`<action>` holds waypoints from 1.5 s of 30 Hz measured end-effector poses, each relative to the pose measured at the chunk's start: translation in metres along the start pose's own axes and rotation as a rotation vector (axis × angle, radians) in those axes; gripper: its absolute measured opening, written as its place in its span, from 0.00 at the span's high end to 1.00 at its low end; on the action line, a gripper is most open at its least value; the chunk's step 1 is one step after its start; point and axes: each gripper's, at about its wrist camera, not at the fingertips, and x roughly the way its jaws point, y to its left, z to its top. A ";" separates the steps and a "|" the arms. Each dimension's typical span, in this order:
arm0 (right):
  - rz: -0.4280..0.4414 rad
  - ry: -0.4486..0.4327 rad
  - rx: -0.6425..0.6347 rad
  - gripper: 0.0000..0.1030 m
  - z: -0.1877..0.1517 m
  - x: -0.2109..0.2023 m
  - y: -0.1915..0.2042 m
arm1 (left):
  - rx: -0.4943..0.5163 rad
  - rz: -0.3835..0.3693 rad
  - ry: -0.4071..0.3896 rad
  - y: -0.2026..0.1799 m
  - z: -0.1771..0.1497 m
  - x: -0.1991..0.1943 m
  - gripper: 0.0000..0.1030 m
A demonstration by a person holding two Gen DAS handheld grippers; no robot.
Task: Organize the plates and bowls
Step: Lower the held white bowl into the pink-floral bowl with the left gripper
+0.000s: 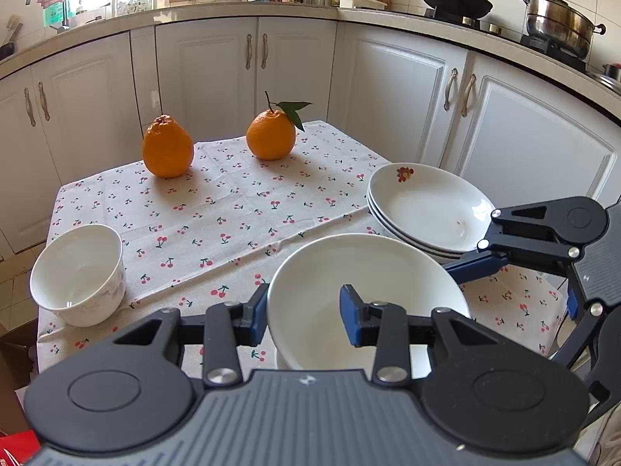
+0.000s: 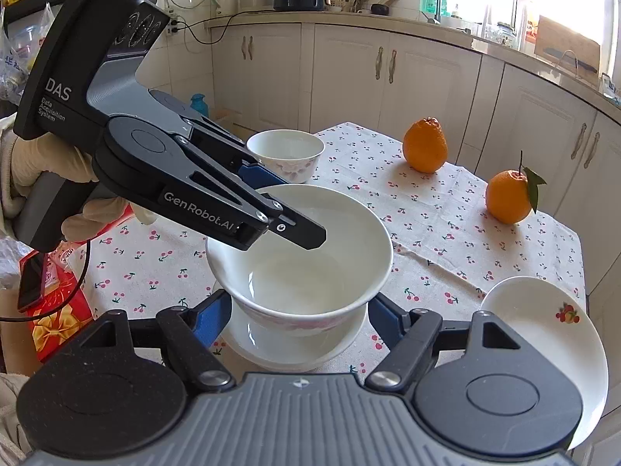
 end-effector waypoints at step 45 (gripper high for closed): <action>-0.008 -0.007 -0.003 0.00 -0.003 0.000 -0.005 | -0.012 0.050 0.001 0.000 -0.027 -0.010 0.34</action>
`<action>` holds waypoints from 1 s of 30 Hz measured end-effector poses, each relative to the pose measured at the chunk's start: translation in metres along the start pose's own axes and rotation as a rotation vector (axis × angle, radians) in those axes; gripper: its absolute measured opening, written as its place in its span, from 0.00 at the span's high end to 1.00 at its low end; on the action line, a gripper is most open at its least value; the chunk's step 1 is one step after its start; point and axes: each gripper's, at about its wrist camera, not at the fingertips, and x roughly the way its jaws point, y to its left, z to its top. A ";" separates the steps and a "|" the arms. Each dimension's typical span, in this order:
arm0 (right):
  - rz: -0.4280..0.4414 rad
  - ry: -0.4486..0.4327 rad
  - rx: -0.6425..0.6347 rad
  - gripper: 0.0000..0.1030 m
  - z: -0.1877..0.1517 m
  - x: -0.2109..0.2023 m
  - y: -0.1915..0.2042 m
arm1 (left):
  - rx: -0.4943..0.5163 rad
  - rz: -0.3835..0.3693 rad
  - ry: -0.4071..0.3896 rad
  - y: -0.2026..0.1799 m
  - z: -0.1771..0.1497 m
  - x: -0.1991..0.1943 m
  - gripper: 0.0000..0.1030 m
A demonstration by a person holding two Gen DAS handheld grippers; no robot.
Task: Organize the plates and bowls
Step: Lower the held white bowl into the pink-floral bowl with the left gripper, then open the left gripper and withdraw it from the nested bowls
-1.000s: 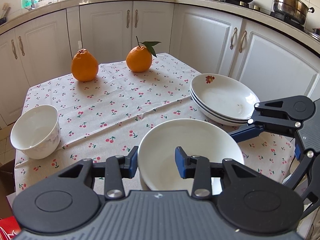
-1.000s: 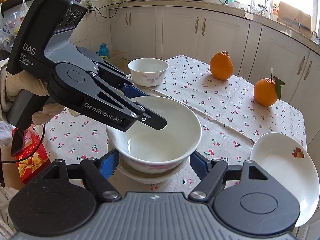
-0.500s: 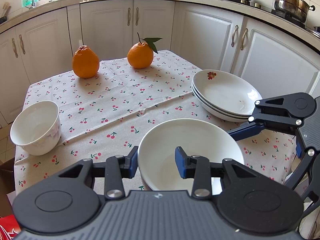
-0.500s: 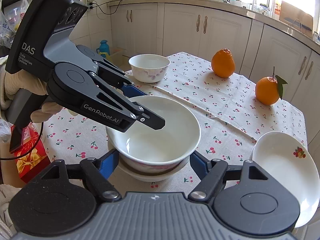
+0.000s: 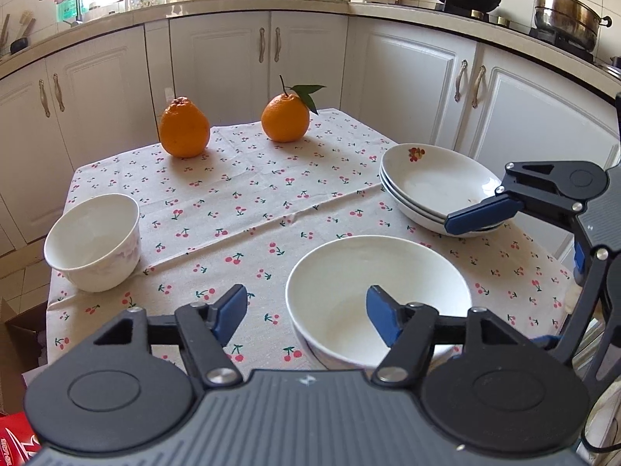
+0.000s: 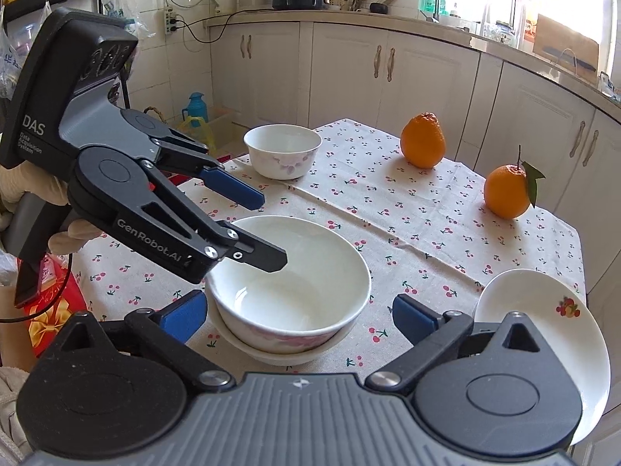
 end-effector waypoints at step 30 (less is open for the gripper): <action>-0.039 0.018 -0.052 0.00 0.014 -0.014 0.005 | -0.038 0.088 -0.149 0.017 -0.029 -0.049 0.07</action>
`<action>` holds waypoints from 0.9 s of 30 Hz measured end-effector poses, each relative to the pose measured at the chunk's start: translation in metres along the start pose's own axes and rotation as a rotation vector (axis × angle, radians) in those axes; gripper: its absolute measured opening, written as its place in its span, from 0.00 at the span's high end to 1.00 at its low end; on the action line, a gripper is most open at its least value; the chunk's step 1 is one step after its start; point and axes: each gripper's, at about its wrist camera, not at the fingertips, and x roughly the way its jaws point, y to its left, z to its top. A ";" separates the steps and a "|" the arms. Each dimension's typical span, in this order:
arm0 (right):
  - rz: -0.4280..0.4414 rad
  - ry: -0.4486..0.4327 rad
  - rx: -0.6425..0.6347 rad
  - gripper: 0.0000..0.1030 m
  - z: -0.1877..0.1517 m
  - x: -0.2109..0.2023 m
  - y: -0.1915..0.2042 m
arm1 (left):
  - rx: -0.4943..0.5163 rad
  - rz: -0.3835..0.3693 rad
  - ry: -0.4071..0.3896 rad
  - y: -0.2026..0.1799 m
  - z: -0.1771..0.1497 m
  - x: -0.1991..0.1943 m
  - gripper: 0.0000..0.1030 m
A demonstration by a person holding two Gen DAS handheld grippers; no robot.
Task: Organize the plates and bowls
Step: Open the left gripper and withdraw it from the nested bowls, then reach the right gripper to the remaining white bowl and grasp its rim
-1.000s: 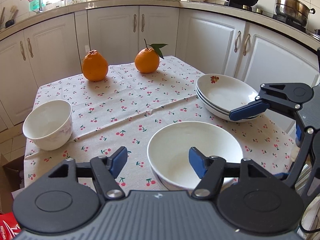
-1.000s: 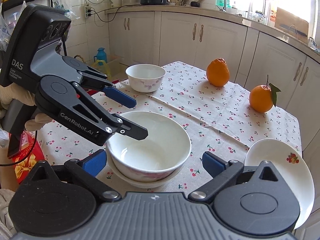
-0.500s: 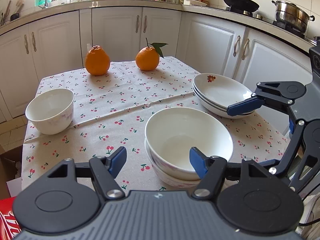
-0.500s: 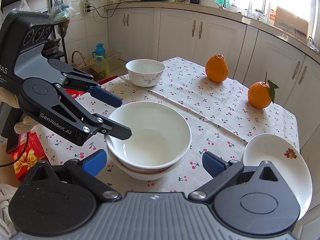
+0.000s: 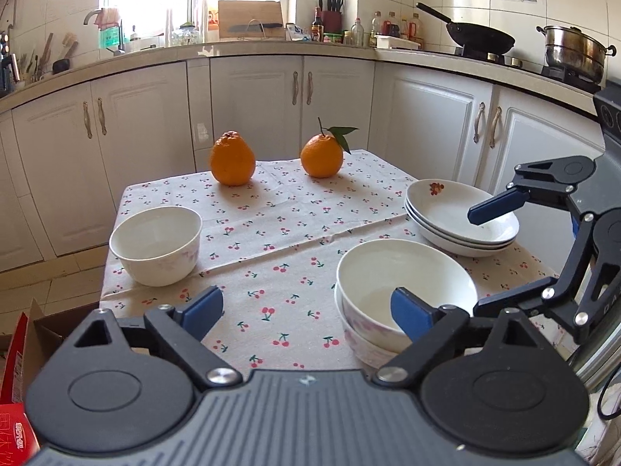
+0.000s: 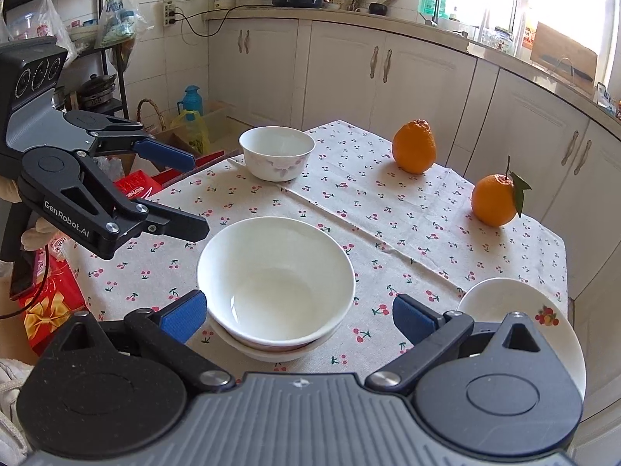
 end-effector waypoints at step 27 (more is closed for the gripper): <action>0.120 0.080 -0.119 0.00 0.114 0.088 -0.024 | -0.043 0.179 -0.003 0.087 -0.007 0.046 0.04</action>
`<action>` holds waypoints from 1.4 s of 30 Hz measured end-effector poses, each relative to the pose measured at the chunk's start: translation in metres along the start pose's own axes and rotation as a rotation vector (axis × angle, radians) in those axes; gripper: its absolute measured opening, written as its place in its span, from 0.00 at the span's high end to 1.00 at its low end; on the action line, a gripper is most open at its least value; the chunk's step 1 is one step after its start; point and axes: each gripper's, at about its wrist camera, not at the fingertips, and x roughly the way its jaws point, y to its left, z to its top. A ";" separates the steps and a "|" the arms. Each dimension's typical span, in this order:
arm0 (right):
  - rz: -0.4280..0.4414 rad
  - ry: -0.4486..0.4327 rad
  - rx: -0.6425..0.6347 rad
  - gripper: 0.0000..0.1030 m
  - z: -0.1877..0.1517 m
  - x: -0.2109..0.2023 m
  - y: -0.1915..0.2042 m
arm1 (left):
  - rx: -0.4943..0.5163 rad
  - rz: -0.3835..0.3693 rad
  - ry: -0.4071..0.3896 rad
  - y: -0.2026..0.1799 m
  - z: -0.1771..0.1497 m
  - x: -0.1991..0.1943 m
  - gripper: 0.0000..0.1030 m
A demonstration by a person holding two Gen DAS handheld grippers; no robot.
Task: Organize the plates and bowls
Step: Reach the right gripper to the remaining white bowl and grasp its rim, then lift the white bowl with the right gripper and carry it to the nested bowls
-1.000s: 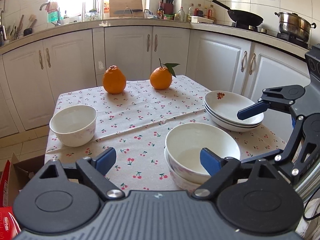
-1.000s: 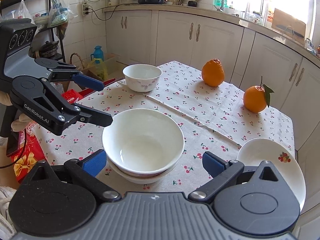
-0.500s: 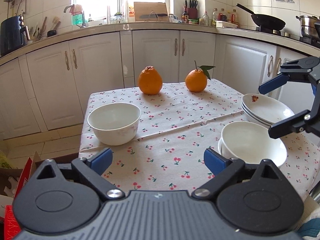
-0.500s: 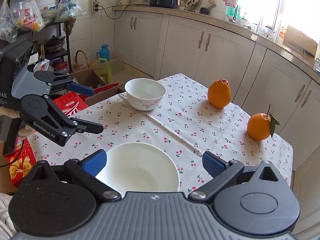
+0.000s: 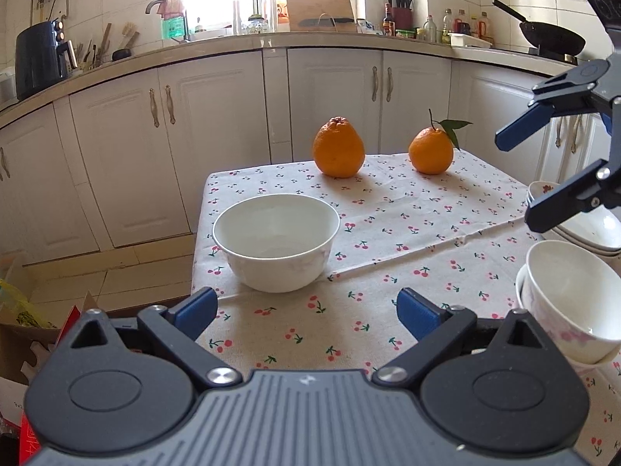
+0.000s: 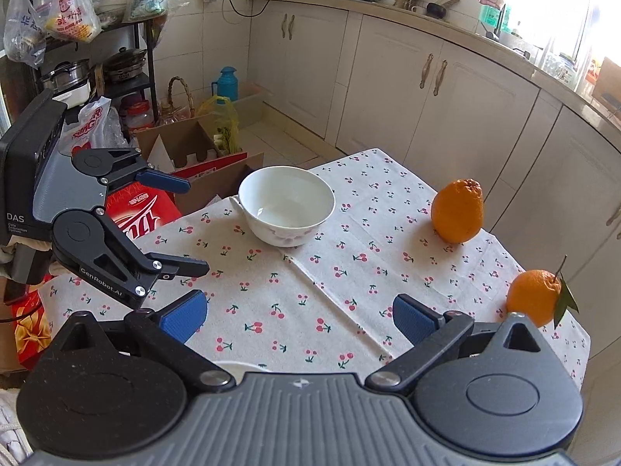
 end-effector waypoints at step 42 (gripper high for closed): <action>0.286 0.166 0.165 0.38 0.089 0.188 -0.057 | -0.009 -0.012 -0.009 0.026 0.014 0.076 0.12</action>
